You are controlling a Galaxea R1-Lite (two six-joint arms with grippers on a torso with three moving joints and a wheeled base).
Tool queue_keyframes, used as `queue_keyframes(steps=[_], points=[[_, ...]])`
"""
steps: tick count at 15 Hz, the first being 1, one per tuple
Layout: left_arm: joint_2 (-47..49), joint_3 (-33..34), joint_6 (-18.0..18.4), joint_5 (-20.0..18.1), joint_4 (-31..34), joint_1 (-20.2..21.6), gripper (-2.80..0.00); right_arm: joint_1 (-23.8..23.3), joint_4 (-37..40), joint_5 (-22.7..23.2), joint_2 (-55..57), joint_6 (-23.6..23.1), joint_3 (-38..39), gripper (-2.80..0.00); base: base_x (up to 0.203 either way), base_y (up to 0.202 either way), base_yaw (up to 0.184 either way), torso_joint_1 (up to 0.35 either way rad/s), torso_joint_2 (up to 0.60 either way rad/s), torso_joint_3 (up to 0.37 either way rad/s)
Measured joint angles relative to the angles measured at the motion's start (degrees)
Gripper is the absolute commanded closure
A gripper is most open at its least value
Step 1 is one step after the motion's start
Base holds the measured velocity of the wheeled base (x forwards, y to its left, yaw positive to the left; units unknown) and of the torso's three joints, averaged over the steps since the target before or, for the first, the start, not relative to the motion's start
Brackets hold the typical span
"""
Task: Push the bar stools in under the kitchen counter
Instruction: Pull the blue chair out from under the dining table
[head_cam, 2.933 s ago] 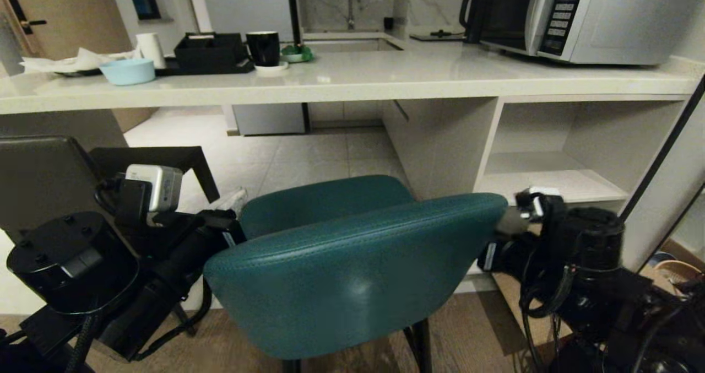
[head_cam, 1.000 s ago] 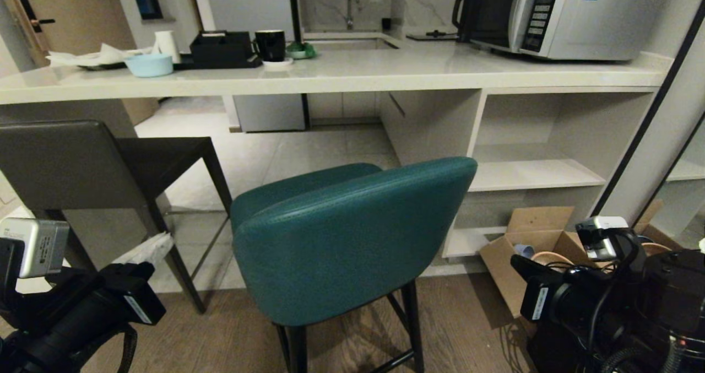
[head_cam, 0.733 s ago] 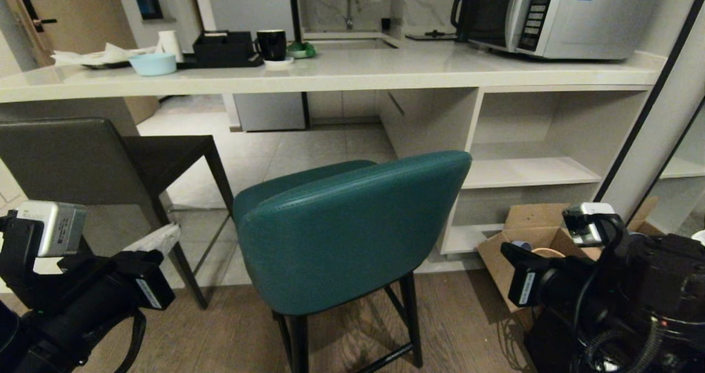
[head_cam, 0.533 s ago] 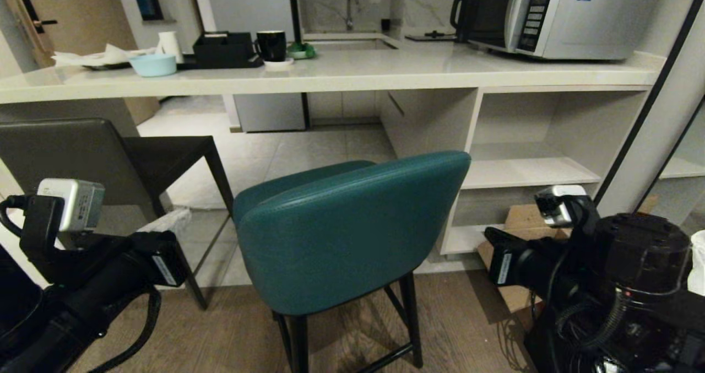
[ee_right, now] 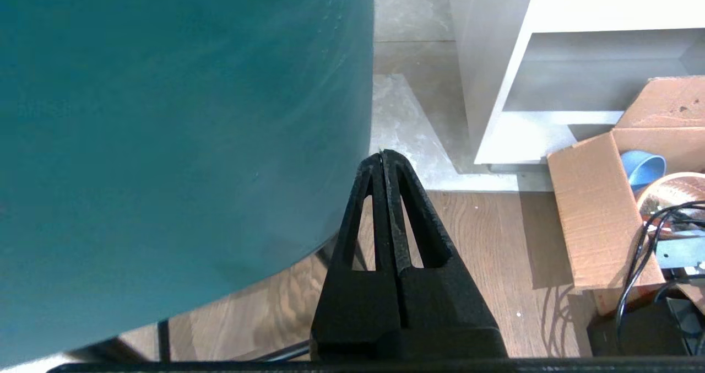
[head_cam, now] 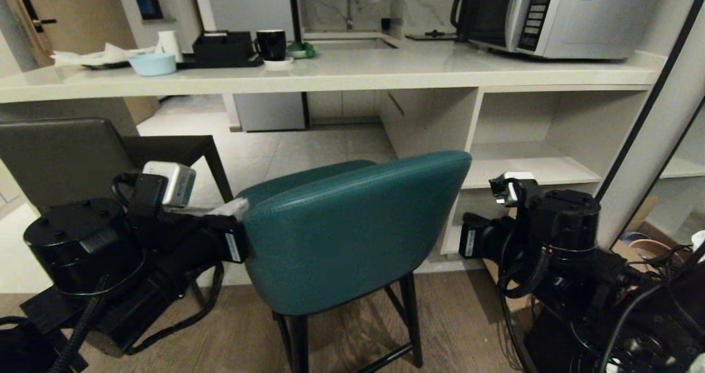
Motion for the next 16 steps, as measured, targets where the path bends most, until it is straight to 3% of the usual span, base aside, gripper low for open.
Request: queue_keyframes(steps=[4, 16], points=[[3.6, -4.9, 0.9, 0.3, 0.3, -1.3, 0.00, -0.5, 0.0, -0.1, 2.6, -0.7, -2.9, 0.00, 0.000, 0.000, 0.000, 0.000, 0.00, 0.000], [6.9, -6.7, 1.0, 0.5, -0.3, -2.6, 0.00, -2.1, 1.2, -0.2, 7.5, -0.7, -8.7, 0.00, 0.000, 0.000, 0.000, 0.000, 0.00, 0.000]])
